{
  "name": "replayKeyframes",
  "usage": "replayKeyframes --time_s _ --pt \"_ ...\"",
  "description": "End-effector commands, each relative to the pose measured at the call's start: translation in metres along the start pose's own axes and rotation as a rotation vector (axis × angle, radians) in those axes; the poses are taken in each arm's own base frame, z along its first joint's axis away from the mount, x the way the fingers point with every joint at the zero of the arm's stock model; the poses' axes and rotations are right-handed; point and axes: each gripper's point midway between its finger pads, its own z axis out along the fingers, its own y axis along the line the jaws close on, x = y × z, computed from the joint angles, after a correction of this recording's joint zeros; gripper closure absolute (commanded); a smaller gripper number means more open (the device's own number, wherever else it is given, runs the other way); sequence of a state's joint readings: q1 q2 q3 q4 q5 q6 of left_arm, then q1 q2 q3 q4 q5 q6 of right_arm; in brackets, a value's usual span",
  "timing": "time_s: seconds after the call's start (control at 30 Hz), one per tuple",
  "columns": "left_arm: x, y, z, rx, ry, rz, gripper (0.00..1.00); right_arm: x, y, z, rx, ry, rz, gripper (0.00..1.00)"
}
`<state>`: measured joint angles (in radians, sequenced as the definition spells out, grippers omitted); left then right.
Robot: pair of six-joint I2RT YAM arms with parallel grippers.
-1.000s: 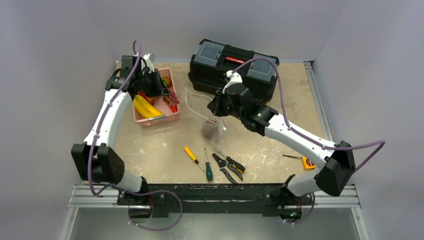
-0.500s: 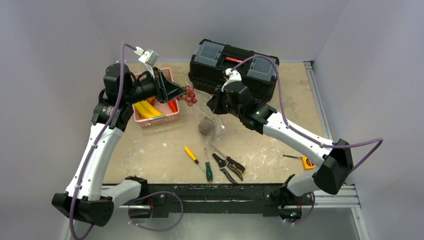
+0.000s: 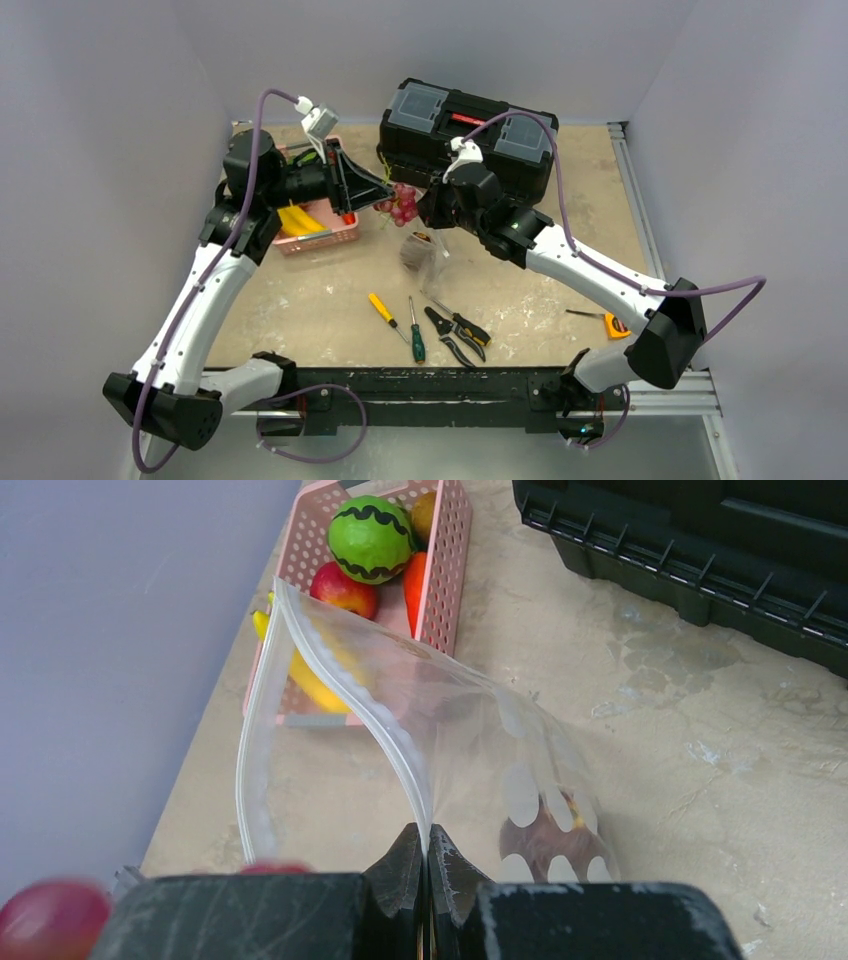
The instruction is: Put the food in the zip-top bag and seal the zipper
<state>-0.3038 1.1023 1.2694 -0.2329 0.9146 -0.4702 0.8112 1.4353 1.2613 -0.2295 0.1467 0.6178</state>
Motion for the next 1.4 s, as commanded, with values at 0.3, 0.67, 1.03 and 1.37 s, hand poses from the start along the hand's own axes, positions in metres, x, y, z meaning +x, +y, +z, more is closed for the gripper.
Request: replayKeyframes --time_s 0.3,0.67,1.03,1.37 --pt "0.013 0.053 0.02 -0.157 0.053 -0.143 1.0 -0.018 0.009 -0.006 -0.03 -0.064 0.027 1.0" --pt "0.017 0.058 0.016 -0.195 0.062 -0.111 0.43 -0.019 0.012 -0.007 -0.046 -0.072 0.03 1.0" --pt "0.013 0.077 -0.002 -0.374 0.023 -0.048 0.37 -0.016 0.011 -0.007 -0.052 -0.073 0.03 1.0" --pt "0.023 0.179 -0.054 -0.801 -0.009 -0.223 0.35 -0.027 0.007 -0.017 -0.032 -0.109 0.005 1.0"
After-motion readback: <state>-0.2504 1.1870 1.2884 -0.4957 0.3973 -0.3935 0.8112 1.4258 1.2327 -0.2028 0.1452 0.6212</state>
